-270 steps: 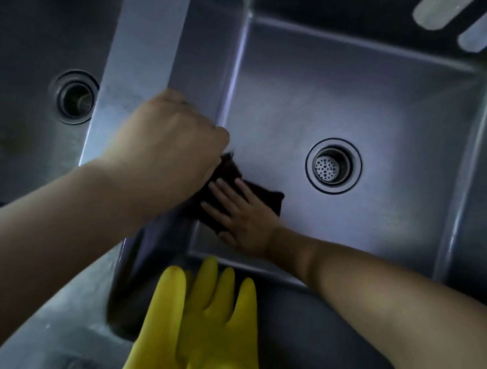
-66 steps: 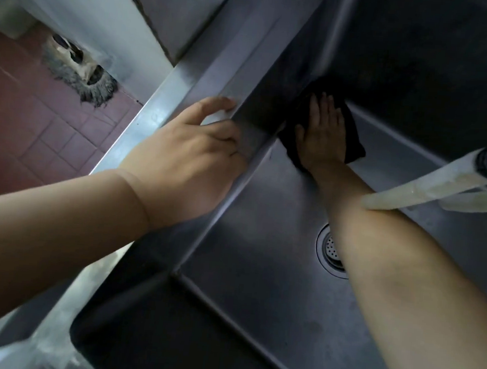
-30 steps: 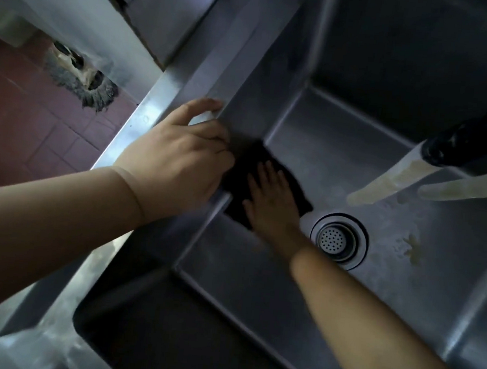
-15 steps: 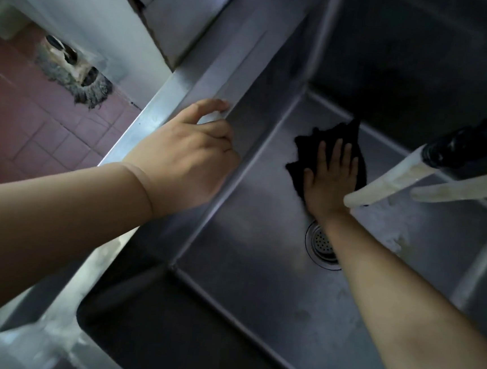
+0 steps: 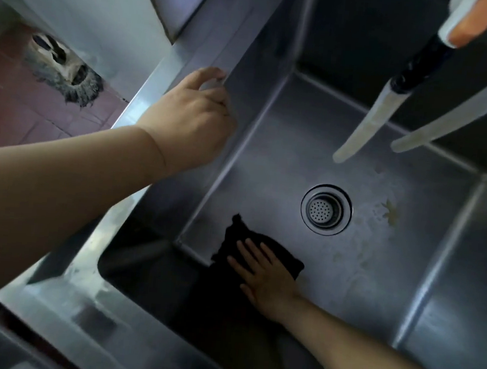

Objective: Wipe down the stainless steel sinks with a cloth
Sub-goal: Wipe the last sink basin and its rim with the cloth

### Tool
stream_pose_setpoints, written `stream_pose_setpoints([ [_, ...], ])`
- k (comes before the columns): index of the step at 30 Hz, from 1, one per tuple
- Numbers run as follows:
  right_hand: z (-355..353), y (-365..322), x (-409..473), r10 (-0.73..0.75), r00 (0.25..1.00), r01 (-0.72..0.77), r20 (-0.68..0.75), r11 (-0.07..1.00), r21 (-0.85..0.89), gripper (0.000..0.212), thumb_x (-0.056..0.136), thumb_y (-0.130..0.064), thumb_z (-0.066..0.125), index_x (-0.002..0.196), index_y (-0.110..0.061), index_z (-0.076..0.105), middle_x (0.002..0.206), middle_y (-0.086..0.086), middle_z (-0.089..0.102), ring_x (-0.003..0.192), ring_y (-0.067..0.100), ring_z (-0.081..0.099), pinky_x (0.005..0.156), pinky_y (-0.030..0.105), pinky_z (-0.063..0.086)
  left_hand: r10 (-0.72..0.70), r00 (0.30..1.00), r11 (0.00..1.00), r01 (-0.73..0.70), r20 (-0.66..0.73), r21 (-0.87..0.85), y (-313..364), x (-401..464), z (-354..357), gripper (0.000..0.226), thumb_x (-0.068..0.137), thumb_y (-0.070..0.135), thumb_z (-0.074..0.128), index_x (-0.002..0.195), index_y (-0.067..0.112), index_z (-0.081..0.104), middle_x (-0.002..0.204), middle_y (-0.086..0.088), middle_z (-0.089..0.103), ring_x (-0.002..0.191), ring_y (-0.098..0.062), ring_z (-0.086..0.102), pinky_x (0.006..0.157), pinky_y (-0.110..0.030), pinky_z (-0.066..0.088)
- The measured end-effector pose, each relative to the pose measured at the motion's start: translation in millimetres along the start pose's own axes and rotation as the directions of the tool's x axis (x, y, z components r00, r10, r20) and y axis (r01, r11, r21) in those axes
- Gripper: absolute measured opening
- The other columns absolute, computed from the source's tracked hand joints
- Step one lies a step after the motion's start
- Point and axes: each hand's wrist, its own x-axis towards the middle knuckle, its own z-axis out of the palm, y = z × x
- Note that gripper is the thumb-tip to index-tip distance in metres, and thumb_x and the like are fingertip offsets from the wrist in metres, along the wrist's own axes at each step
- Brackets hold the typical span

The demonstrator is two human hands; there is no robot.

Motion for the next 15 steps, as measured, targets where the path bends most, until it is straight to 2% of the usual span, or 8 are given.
stream_pose_setpoints([
  [3, 5, 15, -47, -0.078, 0.995, 0.082, 0.066, 0.994, -0.066, 0.06, 0.088, -0.047, 0.048, 0.144, -0.029, 0.036, 0.15, 0.002, 0.034, 0.139, 0.023, 0.03, 0.113, 0.04, 0.007, 0.062, 0.997, 0.996, -0.059, -0.035, 0.073, 3, -3, -2, 0.024, 0.08, 0.004, 0.046, 0.069, 0.016, 0.064, 0.067, -0.006, 0.062, 0.081, -0.029, 0.06, 0.111, -0.046, 0.03],
  [5, 8, 34, -79, -0.086, 0.991, 0.095, 0.098, 0.991, -0.091, 0.067, 0.081, -0.051, 0.059, 0.141, -0.03, 0.041, 0.149, 0.002, 0.038, 0.138, 0.023, 0.033, 0.114, 0.039, 0.005, 0.182, 0.977, 0.979, -0.169, -0.114, 0.11, 6, -3, -1, 0.025, 0.078, -0.003, 0.046, 0.07, 0.013, 0.063, 0.066, -0.008, 0.059, 0.077, -0.03, 0.059, 0.11, -0.049, 0.032],
  [7, 9, 50, -103, -0.068, 0.99, 0.078, 0.121, 0.994, -0.076, 0.073, 0.073, -0.054, 0.066, 0.139, -0.03, 0.045, 0.147, 0.002, 0.04, 0.141, 0.023, 0.027, 0.115, 0.039, 0.005, 0.263, 0.955, 0.965, -0.259, -0.139, 0.044, 18, -2, 2, 0.023, 0.075, -0.004, 0.049, 0.072, 0.012, 0.065, 0.065, -0.008, 0.06, 0.077, -0.03, 0.061, 0.106, -0.047, 0.036],
  [8, 9, 55, -110, -0.055, 0.989, 0.065, 0.138, 0.996, -0.065, 0.075, 0.071, -0.055, 0.066, 0.138, -0.03, 0.046, 0.147, 0.003, 0.04, 0.141, 0.024, 0.027, 0.115, 0.039, 0.005, 0.261, 0.962, 0.965, -0.261, -0.076, 0.003, 28, -1, 4, 0.018, 0.076, 0.001, 0.053, 0.074, 0.013, 0.065, 0.069, -0.007, 0.062, 0.08, -0.03, 0.061, 0.1, -0.043, 0.041],
  [9, 10, 57, -112, -0.039, 0.987, 0.048, 0.153, 0.997, -0.054, 0.076, 0.067, -0.057, 0.066, 0.136, -0.029, 0.048, 0.145, 0.004, 0.043, 0.138, 0.024, 0.032, 0.114, 0.039, 0.005, 0.242, 0.968, 0.97, -0.242, 0.062, -0.011, 41, 1, 8, 0.013, 0.078, 0.008, 0.055, 0.082, 0.016, 0.065, 0.078, -0.004, 0.065, 0.088, -0.029, 0.059, 0.094, -0.038, 0.042],
  [10, 11, 56, -110, -0.021, 0.987, 0.028, 0.16, 0.999, -0.044, 0.075, 0.064, -0.057, 0.066, 0.133, -0.029, 0.052, 0.143, 0.005, 0.047, 0.134, 0.024, 0.04, 0.114, 0.039, 0.005, 0.216, 0.951, 0.976, -0.214, 0.221, -0.032, 54, 3, 16, 0.015, 0.082, 0.014, 0.052, 0.093, 0.018, 0.063, 0.093, -0.003, 0.065, 0.098, -0.028, 0.055, 0.09, -0.036, 0.04],
  [12, 13, 49, -92, 0.016, 0.99, -0.014, 0.143, 1.0, -0.02, 0.074, 0.062, -0.056, 0.065, 0.13, -0.027, 0.056, 0.14, 0.007, 0.051, 0.129, 0.026, 0.048, 0.114, 0.041, 0.006, 0.151, 0.881, 0.988, -0.124, 0.449, -0.09, 80, 9, 38, 0.025, 0.088, 0.017, 0.047, 0.111, 0.017, 0.056, 0.115, -0.003, 0.058, 0.113, -0.026, 0.046, 0.093, -0.035, 0.034],
  [15, 12, 40, -41, 0.082, 0.996, -0.083, 0.028, 0.996, 0.04, 0.075, 0.07, -0.051, 0.062, 0.136, -0.02, 0.05, 0.145, 0.012, 0.044, 0.135, 0.03, 0.039, 0.115, 0.043, 0.014, 0.039, 0.818, 0.989, 0.049, 0.573, -0.137, 104, 18, 69, 0.033, 0.088, 0.02, 0.052, 0.121, 0.016, 0.049, 0.125, -0.004, 0.051, 0.118, -0.025, 0.043, 0.096, -0.034, 0.032],
])
